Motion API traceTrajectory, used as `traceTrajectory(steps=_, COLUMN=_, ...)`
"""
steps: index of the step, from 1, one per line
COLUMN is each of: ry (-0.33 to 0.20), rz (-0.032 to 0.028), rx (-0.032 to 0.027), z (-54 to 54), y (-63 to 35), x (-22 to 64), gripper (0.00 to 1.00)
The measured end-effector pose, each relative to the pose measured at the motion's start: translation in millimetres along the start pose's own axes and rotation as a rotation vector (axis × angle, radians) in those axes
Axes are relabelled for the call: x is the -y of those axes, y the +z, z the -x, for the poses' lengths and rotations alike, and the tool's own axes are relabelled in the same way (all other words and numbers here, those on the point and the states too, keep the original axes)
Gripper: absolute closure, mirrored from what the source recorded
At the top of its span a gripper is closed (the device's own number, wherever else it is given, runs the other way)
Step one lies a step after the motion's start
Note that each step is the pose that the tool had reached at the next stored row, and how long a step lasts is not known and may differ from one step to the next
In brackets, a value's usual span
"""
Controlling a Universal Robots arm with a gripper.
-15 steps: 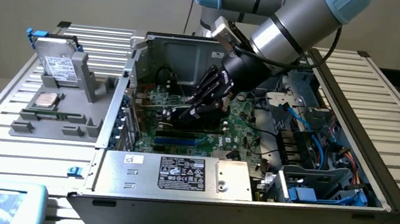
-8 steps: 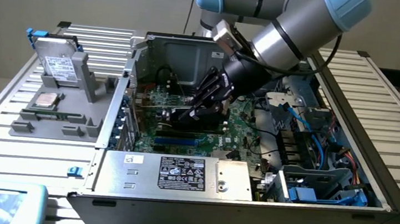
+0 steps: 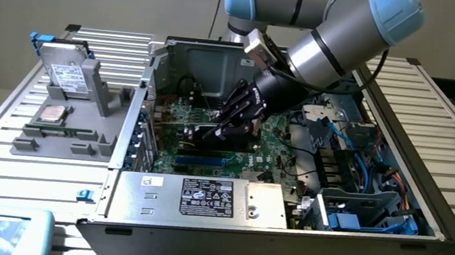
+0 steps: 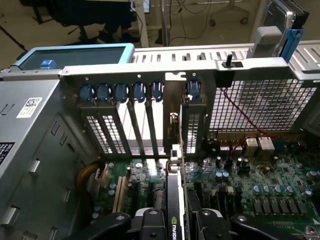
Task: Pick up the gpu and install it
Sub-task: 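Insert the gpu into the slot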
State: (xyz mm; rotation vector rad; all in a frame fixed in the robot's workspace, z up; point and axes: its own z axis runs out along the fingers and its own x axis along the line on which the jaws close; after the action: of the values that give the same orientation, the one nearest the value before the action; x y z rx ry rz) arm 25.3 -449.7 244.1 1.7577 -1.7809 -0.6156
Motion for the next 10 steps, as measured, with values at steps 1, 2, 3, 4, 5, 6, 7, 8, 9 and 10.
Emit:
traceTrajectory(steps=1, ry=-0.001, rz=0.0030, rx=0.0009, z=-0.1, y=0.6, x=0.8, gripper=0.72)
traceTrajectory(steps=2, ry=-0.002, rz=0.0059, rx=0.0017, z=0.0, y=1.2, x=1.7, gripper=0.72)
traceTrajectory(steps=3, ry=-0.003, rz=0.0092, rx=0.0018, z=0.1, y=1.9, x=2.5, gripper=0.72)
traceTrajectory(steps=4, ry=-0.003, rz=0.0123, rx=0.0017, z=0.0, y=2.2, x=2.9, gripper=0.72)
traceTrajectory(steps=5, ry=-0.003, rz=0.0124, rx=0.0017, z=0.0, y=2.2, x=2.8, gripper=0.72)
traceTrajectory(steps=6, ry=-0.003, rz=0.0124, rx=0.0017, z=0.0, y=2.2, x=2.8, gripper=0.72)
traceTrajectory(steps=7, ry=-0.003, rz=0.0125, rx=0.0017, z=0.0, y=2.2, x=2.8, gripper=0.72)
traceTrajectory(steps=8, ry=-0.003, rz=0.0125, rx=0.0018, z=0.1, y=2.2, x=2.9, gripper=0.72)
traceTrajectory(steps=9, ry=-0.003, rz=0.0125, rx=0.0018, z=0.1, y=2.4, x=3.1, gripper=0.72)
traceTrajectory(steps=10, ry=-0.003, rz=0.0124, rx=0.0021, z=0.2, y=2.9, x=3.5, gripper=0.72)
